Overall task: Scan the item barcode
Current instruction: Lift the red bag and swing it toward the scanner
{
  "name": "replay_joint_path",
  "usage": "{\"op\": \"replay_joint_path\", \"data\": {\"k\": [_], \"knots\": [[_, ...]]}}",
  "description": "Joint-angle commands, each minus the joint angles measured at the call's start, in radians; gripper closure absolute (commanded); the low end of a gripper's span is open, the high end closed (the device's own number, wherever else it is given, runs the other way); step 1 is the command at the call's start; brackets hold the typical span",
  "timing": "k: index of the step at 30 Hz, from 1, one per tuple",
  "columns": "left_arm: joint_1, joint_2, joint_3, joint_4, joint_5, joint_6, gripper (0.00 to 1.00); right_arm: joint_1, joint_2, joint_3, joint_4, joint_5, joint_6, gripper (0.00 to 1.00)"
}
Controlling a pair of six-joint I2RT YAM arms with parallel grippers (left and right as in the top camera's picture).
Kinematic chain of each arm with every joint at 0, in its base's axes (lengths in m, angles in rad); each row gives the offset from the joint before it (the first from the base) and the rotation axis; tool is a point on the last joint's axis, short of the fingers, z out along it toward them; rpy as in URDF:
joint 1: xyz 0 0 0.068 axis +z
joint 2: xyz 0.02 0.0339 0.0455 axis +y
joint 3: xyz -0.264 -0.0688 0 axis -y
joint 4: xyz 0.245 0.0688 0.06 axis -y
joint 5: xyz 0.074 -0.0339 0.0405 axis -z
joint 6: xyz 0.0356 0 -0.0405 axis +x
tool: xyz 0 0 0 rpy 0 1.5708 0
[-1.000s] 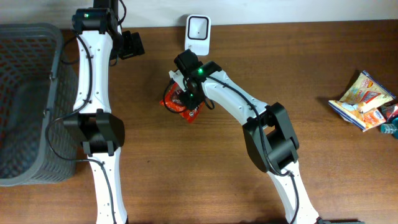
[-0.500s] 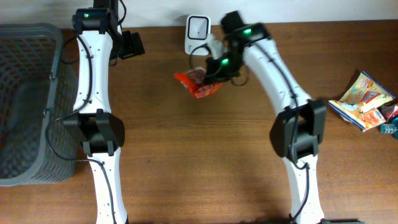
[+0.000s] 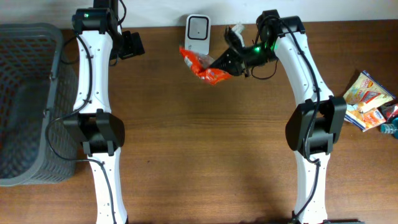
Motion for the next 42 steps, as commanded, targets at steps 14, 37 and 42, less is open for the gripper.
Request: {"op": "replay_joint_path", "data": {"k": [14,37,42], "knots": [[0.000,-0.023,-0.001,0.001,-0.007,-0.006,0.01,0.042,-0.023,0.011,-0.003,-0.212,-0.043,0.96],[0.000,-0.023,-0.001,0.001,-0.007,-0.006,0.01,0.080,-0.024,0.011,-0.100,-0.192,-0.106,0.96],[0.000,-0.023,-0.001,0.001,-0.007,-0.006,0.01,0.082,-0.024,0.011,-0.071,0.429,0.001,0.96]]}}
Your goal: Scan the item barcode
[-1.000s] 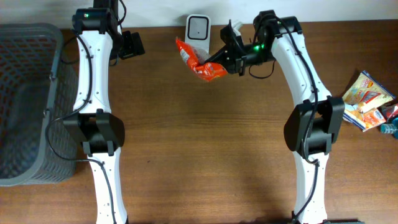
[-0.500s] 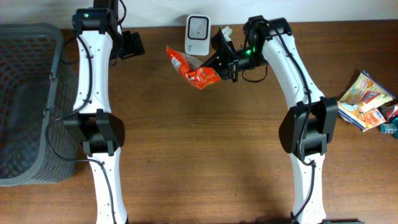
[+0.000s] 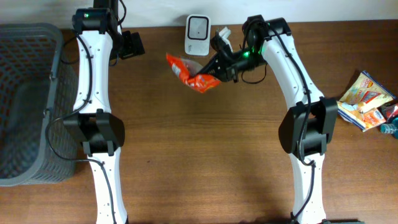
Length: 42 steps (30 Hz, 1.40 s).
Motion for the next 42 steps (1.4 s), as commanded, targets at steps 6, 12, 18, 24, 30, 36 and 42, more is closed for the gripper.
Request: {"op": "replay_joint_path", "data": {"k": [6,12,18,24,30,36,42], "knots": [[0.000,-0.023,-0.001,0.001,-0.007,-0.006,0.01,0.039,-0.020,0.010,0.077,1.058,0.307,0.96],[0.000,-0.023,-0.001,0.001,-0.007,-0.006,0.01,0.100,-0.016,-0.109,0.248,1.217,0.289,0.96],[0.000,-0.023,-0.001,0.001,-0.007,-0.006,0.01,0.123,-0.016,-0.283,0.356,1.241,0.289,0.63],[0.000,-0.023,-0.001,0.001,-0.007,-0.006,0.01,0.123,-0.016,-0.298,0.336,1.178,0.289,0.36],[0.000,-0.023,-0.001,0.001,-0.007,-0.006,0.01,0.124,-0.016,-0.306,0.338,1.138,0.290,0.40],[0.000,-0.023,-0.001,0.001,-0.007,-0.006,0.01,0.124,-0.015,-0.351,0.368,1.137,0.298,0.59],[0.000,-0.023,-0.001,0.001,-0.007,-0.006,0.01,0.124,-0.015,-0.375,0.407,1.133,0.307,0.96]]}}
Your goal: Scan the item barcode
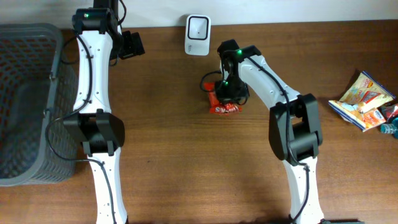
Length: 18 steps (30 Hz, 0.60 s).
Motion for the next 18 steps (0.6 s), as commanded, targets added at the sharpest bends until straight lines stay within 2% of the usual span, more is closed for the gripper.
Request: {"op": "replay_joint_path", "data": {"k": [1,9,12,18], "knots": [[0.000,-0.023,-0.001,0.001,-0.008,-0.006,0.01,0.002,0.007,-0.024,0.027,0.008,0.029,0.96],[0.000,-0.023,-0.001,0.001,-0.008,-0.006,0.01,0.000,0.007,0.155,0.116,-0.018,0.074,0.96],[0.000,-0.023,-0.001,0.001,-0.008,-0.006,0.01,0.000,0.007,0.235,0.220,-0.016,0.103,0.96],[0.000,-0.023,-0.001,0.001,-0.008,-0.006,0.01,0.003,0.008,0.244,0.494,-0.016,0.266,0.96]]}}
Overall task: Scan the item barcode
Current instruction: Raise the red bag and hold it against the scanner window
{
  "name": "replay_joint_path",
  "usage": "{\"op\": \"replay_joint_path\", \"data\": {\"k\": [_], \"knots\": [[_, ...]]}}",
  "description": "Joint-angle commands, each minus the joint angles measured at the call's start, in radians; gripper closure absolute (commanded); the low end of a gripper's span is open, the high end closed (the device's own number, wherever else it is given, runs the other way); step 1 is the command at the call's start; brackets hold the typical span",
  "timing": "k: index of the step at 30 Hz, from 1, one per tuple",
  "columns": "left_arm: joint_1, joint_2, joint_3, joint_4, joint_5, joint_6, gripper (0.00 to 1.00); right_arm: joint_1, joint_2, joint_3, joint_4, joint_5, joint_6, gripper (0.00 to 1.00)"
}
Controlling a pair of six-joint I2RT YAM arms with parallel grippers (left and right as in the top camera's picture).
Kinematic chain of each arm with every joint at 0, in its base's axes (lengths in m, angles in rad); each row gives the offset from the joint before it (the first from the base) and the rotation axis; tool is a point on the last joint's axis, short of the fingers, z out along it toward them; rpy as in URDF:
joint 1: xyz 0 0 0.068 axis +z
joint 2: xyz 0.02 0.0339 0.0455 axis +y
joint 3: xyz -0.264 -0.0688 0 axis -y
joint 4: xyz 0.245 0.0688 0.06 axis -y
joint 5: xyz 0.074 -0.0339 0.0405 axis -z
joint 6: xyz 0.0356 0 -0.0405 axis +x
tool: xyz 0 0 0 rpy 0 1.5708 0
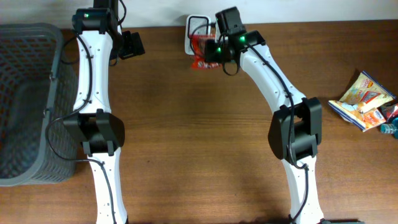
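In the overhead view my right gripper [210, 50] is shut on a red-orange snack packet [202, 52]. It holds the packet right over the white barcode scanner [194, 26] at the table's far edge, and the packet covers most of the scanner. My left gripper [132, 45] sits at the far left of the table, well away from the packet; its jaws are not clear from here.
A grey mesh basket [28, 99] stands at the left edge. Several snack packets [365, 99] lie in a pile at the right edge. Both arm bases rise from the near side of the wooden table [199, 143].
My right gripper has moved with the packet from a spot lower on the table, in front of the scanner, up to the far edge, now over the scanner. The left arm is unchanged.
My right gripper first held the packet just right of and below the scanner. Then it held it further left, under the scanner. Later the packet was lower toward mid-table. Now it is held over the scanner. The left arm stayed put throughout.
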Motion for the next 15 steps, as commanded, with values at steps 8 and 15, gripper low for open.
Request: {"op": "replay_joint_path", "data": {"k": [8,15], "knots": [[0.000,-0.023,-0.001,0.001,-0.007,-0.006,0.01,0.008,0.005,0.019,0.278,0.029,0.117,0.96],[0.000,-0.023,-0.001,0.001,-0.007,-0.006,0.01,0.008,0.013,0.019,0.274,0.038,0.117,0.96]]}}
